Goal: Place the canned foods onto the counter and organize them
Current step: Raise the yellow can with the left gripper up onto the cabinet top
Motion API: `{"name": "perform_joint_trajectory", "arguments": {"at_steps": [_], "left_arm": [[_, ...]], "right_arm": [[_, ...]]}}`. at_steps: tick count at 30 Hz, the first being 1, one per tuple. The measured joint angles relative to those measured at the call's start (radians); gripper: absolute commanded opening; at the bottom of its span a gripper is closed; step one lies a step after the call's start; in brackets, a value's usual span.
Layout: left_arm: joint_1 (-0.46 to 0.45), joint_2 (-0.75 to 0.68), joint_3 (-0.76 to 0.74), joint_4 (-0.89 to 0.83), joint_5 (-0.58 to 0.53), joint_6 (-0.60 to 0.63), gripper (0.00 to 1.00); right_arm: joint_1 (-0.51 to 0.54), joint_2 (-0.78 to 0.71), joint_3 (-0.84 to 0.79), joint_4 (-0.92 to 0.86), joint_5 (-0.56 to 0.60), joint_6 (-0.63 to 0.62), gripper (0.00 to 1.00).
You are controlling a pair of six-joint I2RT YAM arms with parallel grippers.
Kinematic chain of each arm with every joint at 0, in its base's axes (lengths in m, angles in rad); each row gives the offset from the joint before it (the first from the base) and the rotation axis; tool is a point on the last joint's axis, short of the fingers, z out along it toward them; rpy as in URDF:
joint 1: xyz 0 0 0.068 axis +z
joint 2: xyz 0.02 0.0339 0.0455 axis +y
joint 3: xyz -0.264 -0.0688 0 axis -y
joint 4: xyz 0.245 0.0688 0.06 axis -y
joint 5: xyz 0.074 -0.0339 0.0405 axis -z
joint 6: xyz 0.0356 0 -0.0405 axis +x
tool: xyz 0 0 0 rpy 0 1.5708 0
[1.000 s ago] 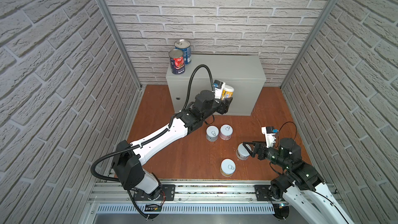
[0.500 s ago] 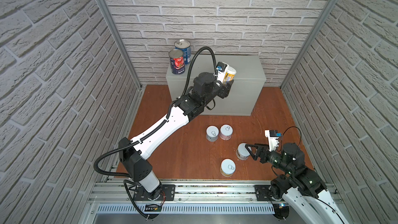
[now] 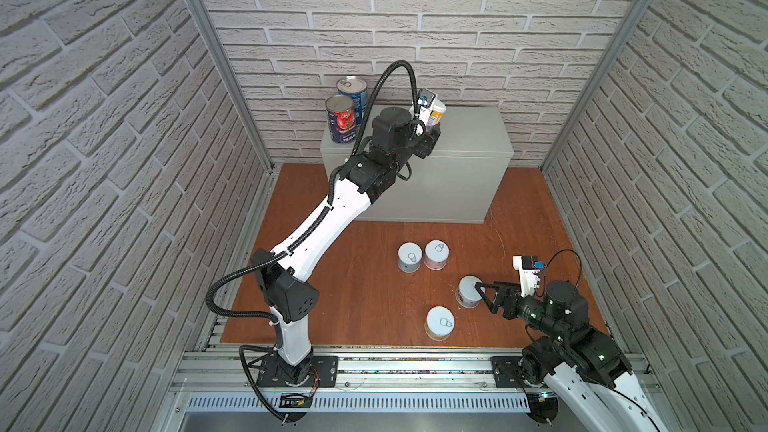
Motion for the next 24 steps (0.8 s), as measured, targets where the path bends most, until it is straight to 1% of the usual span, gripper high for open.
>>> {"name": "perform_joint_trajectory", "arguments": {"at_steps": [6,12,24], "left_arm": [[0.08,0.102,0.18,-0.077,0.012,-0.047,0.41],[0.137,0.188,0.319,-0.132,0.027,-0.089,0.41],[0.165,0.251,0.332,-0.149,0.028,-0.1,0.41]], "right_arm": [[0.0,-0.008,-0.005,-0.006,0.007,0.0,0.87],[0.0,-0.013,-0.009,-0.023,0.01,0.0,0.87],[0.0,-0.044,-0.026,-0.046,0.012,0.006,0.87]]}}
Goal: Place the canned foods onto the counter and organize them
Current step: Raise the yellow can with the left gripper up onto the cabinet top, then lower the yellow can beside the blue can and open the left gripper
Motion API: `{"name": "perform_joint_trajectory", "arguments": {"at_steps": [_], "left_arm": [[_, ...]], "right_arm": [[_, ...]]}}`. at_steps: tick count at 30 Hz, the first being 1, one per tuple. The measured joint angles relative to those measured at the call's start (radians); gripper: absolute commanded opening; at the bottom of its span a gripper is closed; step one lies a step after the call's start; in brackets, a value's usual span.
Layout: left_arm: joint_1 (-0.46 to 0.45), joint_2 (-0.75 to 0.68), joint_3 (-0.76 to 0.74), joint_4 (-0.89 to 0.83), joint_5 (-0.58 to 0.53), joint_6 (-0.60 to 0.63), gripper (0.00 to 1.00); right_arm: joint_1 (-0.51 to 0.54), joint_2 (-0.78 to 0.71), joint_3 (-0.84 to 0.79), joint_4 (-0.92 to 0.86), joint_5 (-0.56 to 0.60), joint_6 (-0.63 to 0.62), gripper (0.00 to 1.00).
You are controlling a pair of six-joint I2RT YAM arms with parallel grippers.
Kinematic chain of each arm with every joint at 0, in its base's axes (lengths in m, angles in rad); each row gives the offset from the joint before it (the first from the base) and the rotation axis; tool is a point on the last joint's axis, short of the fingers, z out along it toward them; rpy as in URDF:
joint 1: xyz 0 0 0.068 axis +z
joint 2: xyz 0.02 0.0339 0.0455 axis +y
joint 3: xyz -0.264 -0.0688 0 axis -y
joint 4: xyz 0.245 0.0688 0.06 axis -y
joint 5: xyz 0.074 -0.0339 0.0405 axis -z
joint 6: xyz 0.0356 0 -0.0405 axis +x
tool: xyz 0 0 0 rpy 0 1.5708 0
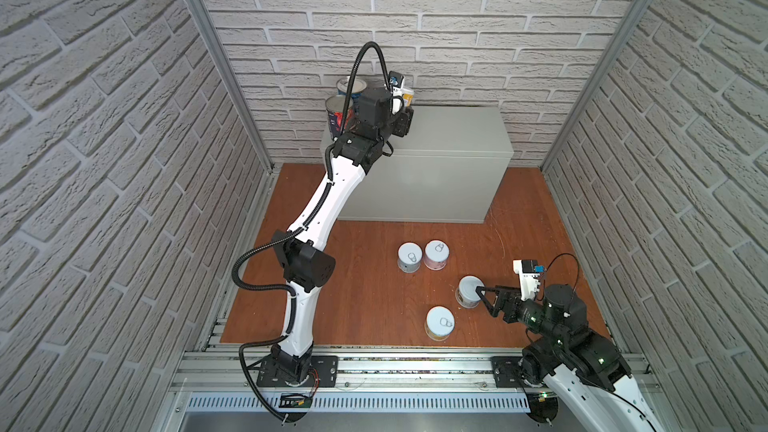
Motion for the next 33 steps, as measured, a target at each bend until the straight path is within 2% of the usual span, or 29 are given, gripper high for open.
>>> {"name": "perform_joint_trajectory", "arguments": {"at_steps": [22,29,31,33], "left_arm": [[0.015,0.068,0.0,0.013,-0.013,0.009,0.41],[0.043,0.08,-0.002,0.015,-0.018,-0.025,0.42],[0.053,0.081,-0.004,0.022,-0.018,-0.034,0.46],[0.058,0.08,-0.01,0.026,-0.018,-0.042,0.58]], "right_arm": [[0.0,-0.001,-0.008,-0.003,0.0,0.013,0.87],[0.0,-0.001,-0.008,-0.004,0.0,0.013,0.88],[0.0,0.0,-0.008,-0.003,0.0,0.013,0.88],[0.0,0.005,-0.008,-0.003,0.0,0.013,0.88]]}}
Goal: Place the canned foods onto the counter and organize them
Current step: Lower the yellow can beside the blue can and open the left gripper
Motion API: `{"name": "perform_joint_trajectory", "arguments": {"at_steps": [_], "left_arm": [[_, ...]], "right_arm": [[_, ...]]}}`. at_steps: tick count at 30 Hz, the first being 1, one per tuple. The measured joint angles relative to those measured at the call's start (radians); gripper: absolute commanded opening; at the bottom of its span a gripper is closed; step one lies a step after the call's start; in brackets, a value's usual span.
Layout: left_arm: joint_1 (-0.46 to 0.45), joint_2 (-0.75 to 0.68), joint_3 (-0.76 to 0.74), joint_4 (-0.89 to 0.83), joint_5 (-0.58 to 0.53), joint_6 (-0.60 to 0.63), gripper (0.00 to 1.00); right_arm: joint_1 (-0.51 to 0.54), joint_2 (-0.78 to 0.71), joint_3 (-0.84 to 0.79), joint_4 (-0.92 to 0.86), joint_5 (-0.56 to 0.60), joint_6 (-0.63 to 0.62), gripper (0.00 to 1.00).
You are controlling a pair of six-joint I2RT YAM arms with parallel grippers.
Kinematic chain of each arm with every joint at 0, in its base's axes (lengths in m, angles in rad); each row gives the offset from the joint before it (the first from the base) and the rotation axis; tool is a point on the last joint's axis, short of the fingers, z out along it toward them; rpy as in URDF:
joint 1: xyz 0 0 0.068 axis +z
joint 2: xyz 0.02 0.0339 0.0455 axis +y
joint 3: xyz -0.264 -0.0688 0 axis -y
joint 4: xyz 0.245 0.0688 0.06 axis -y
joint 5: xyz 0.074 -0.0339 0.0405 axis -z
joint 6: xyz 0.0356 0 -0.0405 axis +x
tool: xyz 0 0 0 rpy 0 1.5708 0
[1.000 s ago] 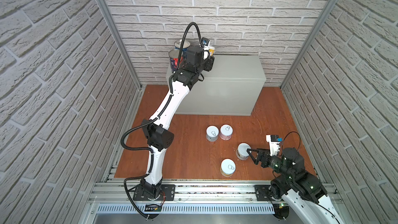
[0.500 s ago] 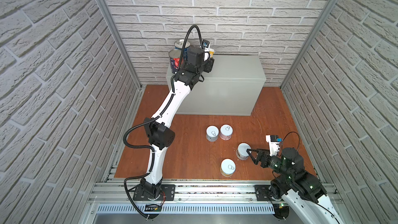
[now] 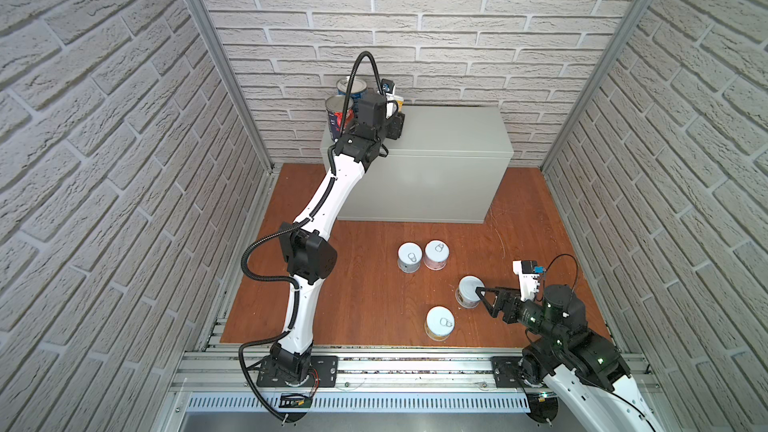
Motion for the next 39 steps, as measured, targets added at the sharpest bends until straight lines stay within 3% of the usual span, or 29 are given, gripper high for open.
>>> {"name": "perform_joint_trajectory", "arguments": {"at_steps": [2,5,15,32,39], "left_arm": [[0.005,0.0,-0.004,0.005,0.005,-0.004,0.8],[0.006,0.0,-0.017,0.037,0.022,-0.01,0.98],[-0.01,-0.075,-0.215,0.196,0.028,-0.018,0.98],[-0.1,-0.311,-0.601,0.403,-0.132,-0.016,0.98],[-0.126,-0.385,-0.694,0.45,-0.181,-0.019,0.98]], "right_arm": [[0.0,0.007,0.0,0.0,0.0,0.0,0.88],[0.0,0.019,0.0,0.0,0.0,0.0,0.88],[0.0,0.028,0.0,0.002,-0.005,0.0,0.88],[0.0,0.041,0.016,-0.043,0.037,0.003,0.88],[0.0,0.046,0.029,-0.058,0.035,0.003,0.88]]}}
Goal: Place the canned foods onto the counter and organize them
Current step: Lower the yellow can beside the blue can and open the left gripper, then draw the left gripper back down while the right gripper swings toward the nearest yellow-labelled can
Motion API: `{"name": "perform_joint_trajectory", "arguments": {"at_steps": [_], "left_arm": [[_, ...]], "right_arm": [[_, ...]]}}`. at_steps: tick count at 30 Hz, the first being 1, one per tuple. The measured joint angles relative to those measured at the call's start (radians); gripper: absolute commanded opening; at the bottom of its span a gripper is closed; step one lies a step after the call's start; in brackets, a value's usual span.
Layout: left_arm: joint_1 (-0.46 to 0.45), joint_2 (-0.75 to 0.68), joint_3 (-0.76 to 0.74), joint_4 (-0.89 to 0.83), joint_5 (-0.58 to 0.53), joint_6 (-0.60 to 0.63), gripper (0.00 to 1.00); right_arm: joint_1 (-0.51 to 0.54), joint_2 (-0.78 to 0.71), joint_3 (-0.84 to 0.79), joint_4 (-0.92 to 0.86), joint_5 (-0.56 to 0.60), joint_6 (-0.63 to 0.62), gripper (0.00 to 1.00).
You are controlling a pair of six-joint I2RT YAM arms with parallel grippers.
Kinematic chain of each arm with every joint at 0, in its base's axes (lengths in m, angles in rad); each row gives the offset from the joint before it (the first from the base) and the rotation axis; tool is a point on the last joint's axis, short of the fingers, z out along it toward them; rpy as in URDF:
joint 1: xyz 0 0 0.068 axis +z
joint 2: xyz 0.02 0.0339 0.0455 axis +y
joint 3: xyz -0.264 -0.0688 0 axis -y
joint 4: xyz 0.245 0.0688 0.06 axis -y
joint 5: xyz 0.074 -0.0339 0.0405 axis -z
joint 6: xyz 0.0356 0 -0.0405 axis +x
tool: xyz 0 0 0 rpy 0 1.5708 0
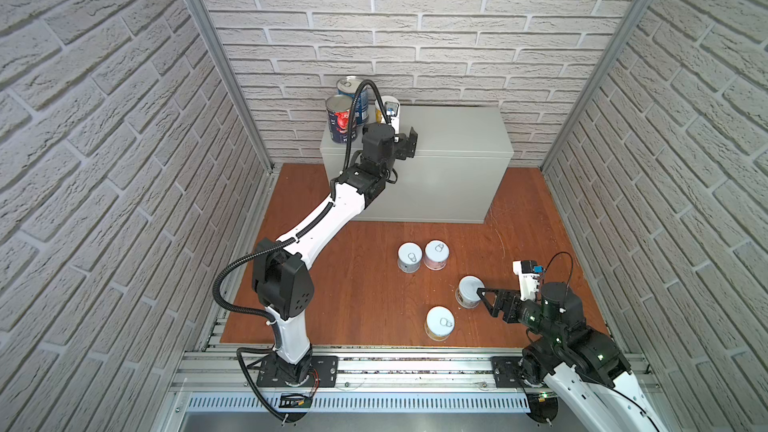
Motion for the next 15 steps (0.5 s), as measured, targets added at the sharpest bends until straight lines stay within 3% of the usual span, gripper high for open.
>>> {"name": "perform_joint_trajectory", "arguments": {"at_steps": [7,15], "left_arm": [[-0.024,-0.107,-0.129,0.044,-0.068,0.01,0.98],[-0.163,-0.256,-0.341,0.117,-0.233,0.138,0.98]], "right_arm": [[0.0,0.055,0.01,0.005,-0.032,-0.001,0.88],[0.0,0.207,0.078,-0.018,-0.031,-0.032,0.91]]}}
